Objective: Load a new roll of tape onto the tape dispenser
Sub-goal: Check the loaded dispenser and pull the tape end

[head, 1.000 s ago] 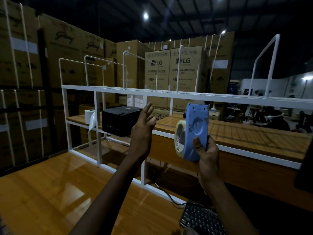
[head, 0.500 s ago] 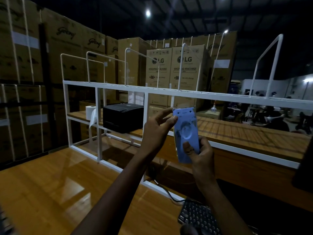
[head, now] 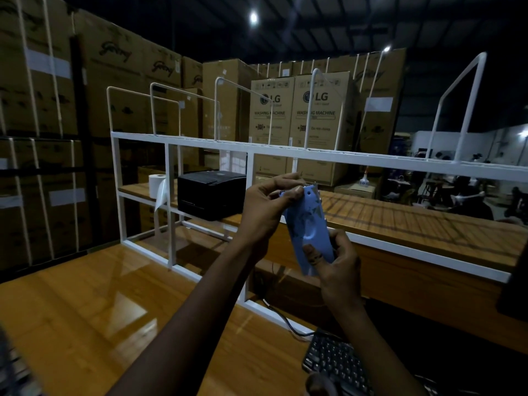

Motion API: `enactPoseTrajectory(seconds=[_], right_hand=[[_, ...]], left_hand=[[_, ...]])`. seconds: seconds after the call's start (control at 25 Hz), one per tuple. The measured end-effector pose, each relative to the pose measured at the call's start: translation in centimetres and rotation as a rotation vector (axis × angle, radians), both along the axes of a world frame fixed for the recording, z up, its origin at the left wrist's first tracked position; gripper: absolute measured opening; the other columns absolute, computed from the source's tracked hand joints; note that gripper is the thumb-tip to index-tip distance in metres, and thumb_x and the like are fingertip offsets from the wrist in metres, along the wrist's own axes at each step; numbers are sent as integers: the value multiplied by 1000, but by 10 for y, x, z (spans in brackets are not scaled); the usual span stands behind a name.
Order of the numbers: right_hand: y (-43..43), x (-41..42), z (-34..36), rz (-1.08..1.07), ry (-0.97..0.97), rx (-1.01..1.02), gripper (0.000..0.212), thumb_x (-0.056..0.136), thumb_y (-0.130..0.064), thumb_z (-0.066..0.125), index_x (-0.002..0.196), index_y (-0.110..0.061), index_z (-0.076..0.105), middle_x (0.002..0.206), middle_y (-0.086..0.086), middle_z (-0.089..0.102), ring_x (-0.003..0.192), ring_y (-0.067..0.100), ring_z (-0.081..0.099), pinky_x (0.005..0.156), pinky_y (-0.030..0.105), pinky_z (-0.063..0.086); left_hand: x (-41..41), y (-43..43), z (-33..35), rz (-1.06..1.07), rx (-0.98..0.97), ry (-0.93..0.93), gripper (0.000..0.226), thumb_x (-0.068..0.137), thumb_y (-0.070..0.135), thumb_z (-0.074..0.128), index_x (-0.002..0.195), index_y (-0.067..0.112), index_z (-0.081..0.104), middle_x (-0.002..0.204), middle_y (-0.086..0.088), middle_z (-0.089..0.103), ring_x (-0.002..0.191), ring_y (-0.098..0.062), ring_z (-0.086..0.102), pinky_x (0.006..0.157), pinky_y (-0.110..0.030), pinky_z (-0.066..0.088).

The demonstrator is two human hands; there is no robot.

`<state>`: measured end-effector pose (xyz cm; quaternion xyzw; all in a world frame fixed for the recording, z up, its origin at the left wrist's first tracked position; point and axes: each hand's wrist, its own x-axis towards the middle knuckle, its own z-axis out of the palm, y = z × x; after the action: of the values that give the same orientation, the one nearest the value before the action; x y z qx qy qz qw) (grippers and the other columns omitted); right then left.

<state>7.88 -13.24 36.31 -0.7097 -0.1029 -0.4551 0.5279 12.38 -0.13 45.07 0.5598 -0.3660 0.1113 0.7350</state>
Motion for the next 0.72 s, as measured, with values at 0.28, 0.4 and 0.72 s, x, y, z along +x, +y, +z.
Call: enactPoseTrajectory(seconds=[0.28, 0.4, 0.72], right_hand=[[-1, 0, -3, 14, 7, 4, 31, 76, -34, 73, 92, -17, 53, 90, -1, 61, 74, 1, 63, 52, 16, 50], [-3, -2, -4, 9, 6, -1, 30, 77, -28, 74, 93, -14, 53, 89, -2, 60, 75, -3, 63, 52, 13, 49], [-6, -6, -6, -4, 7, 10, 27, 82, -6, 73, 88, -22, 51, 89, -5, 60, 75, -9, 63, 51, 10, 48]], left_hand=[[1, 1, -5, 22, 2, 60, 12, 84, 10, 68, 74, 15, 62, 79, 13, 68, 78, 1, 65, 68, -21, 53], [-2, 0, -8, 45, 1, 60, 16, 84, 11, 69, 75, 14, 56, 82, 5, 64, 76, 1, 65, 62, -18, 52], [2, 1, -17, -25, -176, 246, 54, 77, 52, 39, 129, 35, 46, 123, 1, 60, 117, -23, 56, 96, -50, 42]])
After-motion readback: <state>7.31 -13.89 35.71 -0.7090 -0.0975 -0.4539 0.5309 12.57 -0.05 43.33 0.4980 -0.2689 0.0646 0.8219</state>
